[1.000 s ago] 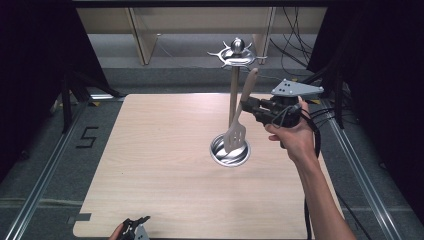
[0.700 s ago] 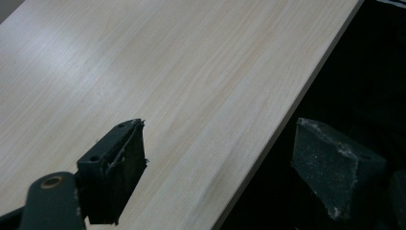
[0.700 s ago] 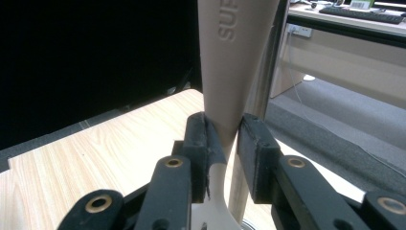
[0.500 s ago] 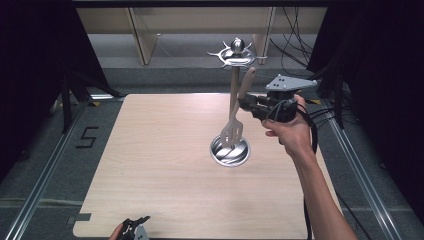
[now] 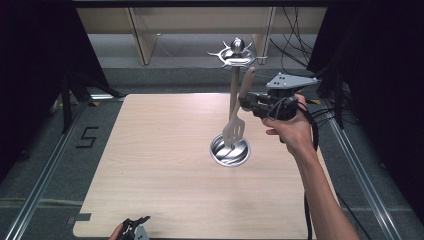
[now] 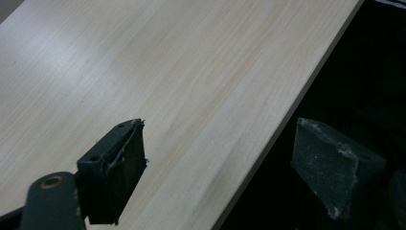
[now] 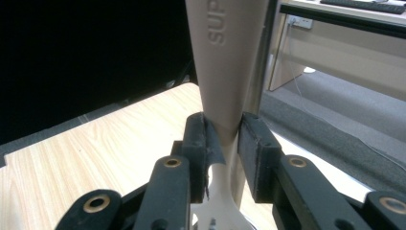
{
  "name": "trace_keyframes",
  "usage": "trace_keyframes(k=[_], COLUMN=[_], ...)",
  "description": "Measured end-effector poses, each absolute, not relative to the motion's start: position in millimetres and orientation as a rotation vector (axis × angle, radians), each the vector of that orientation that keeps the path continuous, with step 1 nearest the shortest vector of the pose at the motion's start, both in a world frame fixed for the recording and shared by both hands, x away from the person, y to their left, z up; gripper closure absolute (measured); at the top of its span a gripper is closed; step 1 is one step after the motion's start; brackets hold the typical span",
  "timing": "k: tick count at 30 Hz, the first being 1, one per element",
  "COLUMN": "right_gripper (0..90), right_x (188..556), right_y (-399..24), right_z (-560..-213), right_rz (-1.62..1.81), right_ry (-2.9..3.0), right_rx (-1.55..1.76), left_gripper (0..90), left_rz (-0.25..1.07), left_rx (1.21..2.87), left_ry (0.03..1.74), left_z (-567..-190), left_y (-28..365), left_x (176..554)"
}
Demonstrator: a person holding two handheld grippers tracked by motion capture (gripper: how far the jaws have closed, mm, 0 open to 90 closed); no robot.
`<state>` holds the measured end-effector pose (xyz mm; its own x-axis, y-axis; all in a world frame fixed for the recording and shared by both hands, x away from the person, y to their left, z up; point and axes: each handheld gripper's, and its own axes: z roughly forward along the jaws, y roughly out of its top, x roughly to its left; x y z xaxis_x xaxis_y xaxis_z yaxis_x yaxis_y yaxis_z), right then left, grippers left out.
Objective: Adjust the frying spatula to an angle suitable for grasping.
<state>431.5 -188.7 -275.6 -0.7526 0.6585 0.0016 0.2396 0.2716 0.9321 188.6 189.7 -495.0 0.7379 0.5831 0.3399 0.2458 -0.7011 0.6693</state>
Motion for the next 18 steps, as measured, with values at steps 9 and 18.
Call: trace_keyframes(k=[9,18], right_gripper=[69.1,59.8], right_x=[425.5,413.0], right_y=[-195.7,-200.8], right_z=[-279.8,-279.9], right_rz=[1.472,1.494], right_ry=[2.154,2.129], right_rx=[0.824,0.815], left_gripper=[17.9,17.9], left_rz=[0.729,0.737], left_rx=[2.329,2.33], left_ry=[0.623,0.613], left_z=[-494.9,-494.7], left_y=[189.6,189.5], left_x=[188.6,189.1])
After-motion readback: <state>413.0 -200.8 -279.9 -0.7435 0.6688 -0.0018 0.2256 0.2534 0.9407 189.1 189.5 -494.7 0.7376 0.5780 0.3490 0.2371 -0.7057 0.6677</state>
